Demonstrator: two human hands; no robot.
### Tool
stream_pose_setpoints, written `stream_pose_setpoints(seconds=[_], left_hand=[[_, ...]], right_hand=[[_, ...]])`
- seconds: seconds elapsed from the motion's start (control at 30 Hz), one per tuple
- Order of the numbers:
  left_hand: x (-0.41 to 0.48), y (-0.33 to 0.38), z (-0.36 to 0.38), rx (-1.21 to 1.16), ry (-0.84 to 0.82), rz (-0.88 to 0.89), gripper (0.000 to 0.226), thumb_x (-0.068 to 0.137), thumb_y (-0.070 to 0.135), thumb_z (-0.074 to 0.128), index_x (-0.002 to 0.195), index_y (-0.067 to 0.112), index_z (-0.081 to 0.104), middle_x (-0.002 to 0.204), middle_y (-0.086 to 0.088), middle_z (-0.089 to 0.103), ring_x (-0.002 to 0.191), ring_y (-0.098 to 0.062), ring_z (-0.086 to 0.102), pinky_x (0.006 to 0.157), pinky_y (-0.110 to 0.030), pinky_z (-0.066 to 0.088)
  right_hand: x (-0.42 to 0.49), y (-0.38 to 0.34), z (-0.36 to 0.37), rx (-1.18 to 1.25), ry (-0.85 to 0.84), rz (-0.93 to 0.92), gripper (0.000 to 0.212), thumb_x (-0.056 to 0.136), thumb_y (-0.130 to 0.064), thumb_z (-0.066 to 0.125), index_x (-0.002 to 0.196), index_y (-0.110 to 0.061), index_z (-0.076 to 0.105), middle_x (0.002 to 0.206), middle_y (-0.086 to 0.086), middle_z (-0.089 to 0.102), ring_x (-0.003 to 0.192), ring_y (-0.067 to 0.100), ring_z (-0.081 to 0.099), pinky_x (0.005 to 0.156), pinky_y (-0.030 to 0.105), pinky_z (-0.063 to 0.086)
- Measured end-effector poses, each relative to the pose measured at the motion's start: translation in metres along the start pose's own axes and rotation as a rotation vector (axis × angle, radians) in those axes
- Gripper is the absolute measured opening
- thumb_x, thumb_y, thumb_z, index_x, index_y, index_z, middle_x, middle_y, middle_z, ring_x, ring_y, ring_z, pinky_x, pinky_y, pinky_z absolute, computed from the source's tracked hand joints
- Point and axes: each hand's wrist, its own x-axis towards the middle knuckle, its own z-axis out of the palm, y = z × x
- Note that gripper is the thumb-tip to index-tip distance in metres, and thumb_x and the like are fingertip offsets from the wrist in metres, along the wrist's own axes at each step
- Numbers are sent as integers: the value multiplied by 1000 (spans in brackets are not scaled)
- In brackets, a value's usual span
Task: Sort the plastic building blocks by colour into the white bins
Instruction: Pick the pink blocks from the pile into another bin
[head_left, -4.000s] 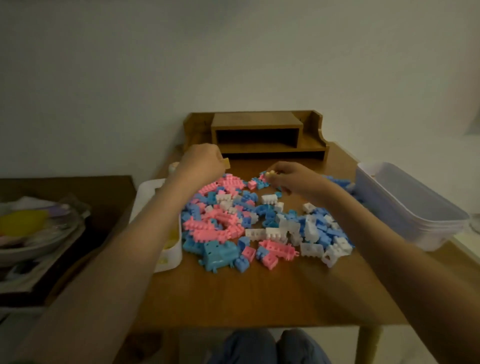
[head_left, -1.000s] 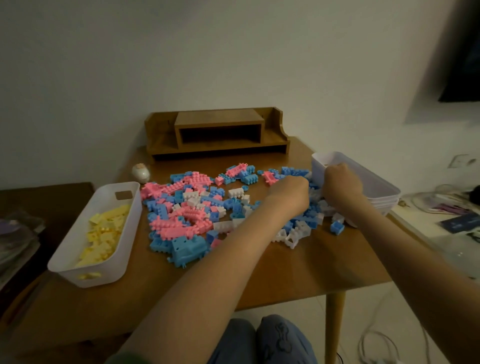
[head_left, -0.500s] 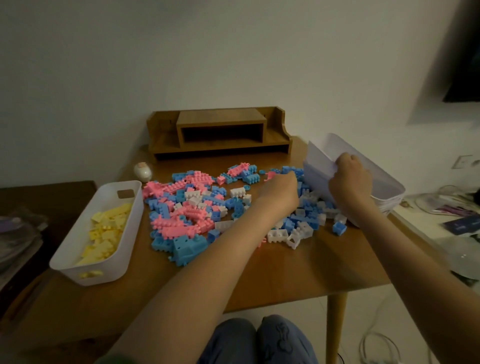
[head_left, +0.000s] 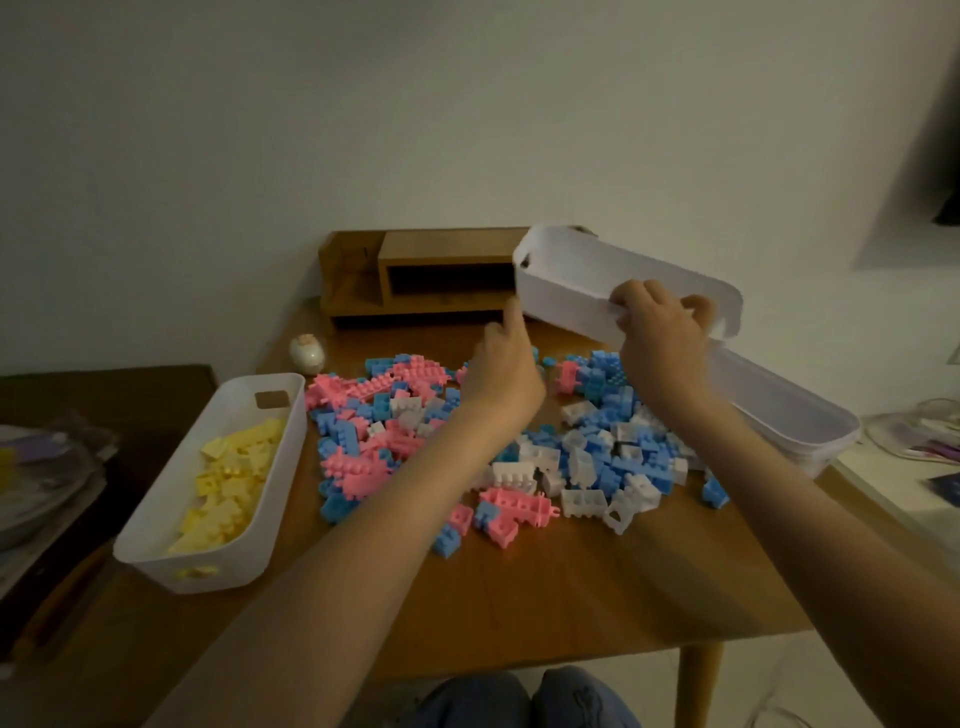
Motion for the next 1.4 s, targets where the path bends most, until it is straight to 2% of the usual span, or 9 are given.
stream_pose_setpoints(seconds=[0.07, 0.2, 0.37, 0.63, 0.8, 0.93, 1.13, 1.23, 1.4], left_hand=[[10, -14, -11, 165, 189, 96, 74, 90, 6, 55, 148, 21, 10, 122, -14, 40, 99, -24, 49, 76, -27, 45], [37, -42, -25, 511, 416, 198, 50, 89, 11, 59, 136, 20, 45, 118, -15, 45, 103, -31, 45, 80, -34, 36], [80, -78, -31, 576, 273, 150, 13, 97, 12, 48, 106, 10, 57, 115, -14, 47, 105, -31, 45, 78, -34, 36], [129, -115, -3, 666, 58, 208, 10, 95, 4, 47, 101, 5, 55, 103, -13, 52, 99, -31, 51, 66, -32, 31], [146, -125, 14, 701, 22, 172, 15, 95, 5, 46, 108, 3, 56, 110, -14, 49, 106, -32, 49, 70, -33, 34], [152, -138, 21, 722, -3, 137, 24, 96, 9, 47, 117, 6, 56, 128, -14, 44, 120, -32, 39, 89, -36, 39], [147, -137, 10, 499, -206, 6, 18, 97, 9, 39, 110, 6, 52, 115, -16, 58, 103, -35, 55, 83, -39, 47], [137, -124, -2, 531, -283, 5, 12, 98, 13, 41, 103, 7, 49, 114, -15, 53, 97, -31, 51, 72, -33, 38], [111, -106, -16, 620, -315, 30, 17, 98, 16, 46, 108, 6, 56, 115, -18, 56, 105, -34, 53, 76, -36, 41]], right_hand=[[10, -7, 14, 52, -44, -57, 30, 81, 12, 48, 99, -9, 57, 98, 8, 60, 90, 27, 54, 86, 36, 23], [36, -20, 46, 186, -122, -116, 21, 88, 5, 46, 97, -10, 57, 101, 8, 61, 90, 28, 52, 83, 36, 27], [66, -31, 92, 189, -227, -274, 16, 88, 2, 49, 93, -11, 57, 97, 6, 60, 94, 25, 52, 77, 28, 15], [90, -27, 163, 172, -552, -228, 17, 85, -1, 57, 81, -16, 51, 90, 4, 57, 89, 20, 54, 79, 31, 46], [90, -21, 190, 151, -626, -189, 18, 87, -3, 56, 83, -20, 48, 93, 3, 54, 87, 18, 53, 75, 25, 43], [89, -17, 206, 102, -760, -144, 7, 93, -11, 50, 94, -18, 53, 102, 10, 62, 90, 24, 57, 76, 28, 44], [88, -16, 197, 36, -829, -199, 24, 95, -10, 47, 114, -17, 59, 114, 7, 62, 101, 24, 57, 88, 31, 43], [82, -13, 181, 38, -868, -220, 24, 96, -11, 43, 113, -16, 59, 115, 8, 59, 98, 24, 52, 88, 31, 40], [68, -18, 152, 18, -915, -234, 28, 97, -13, 42, 121, -13, 57, 124, 13, 57, 112, 30, 51, 96, 37, 40]])
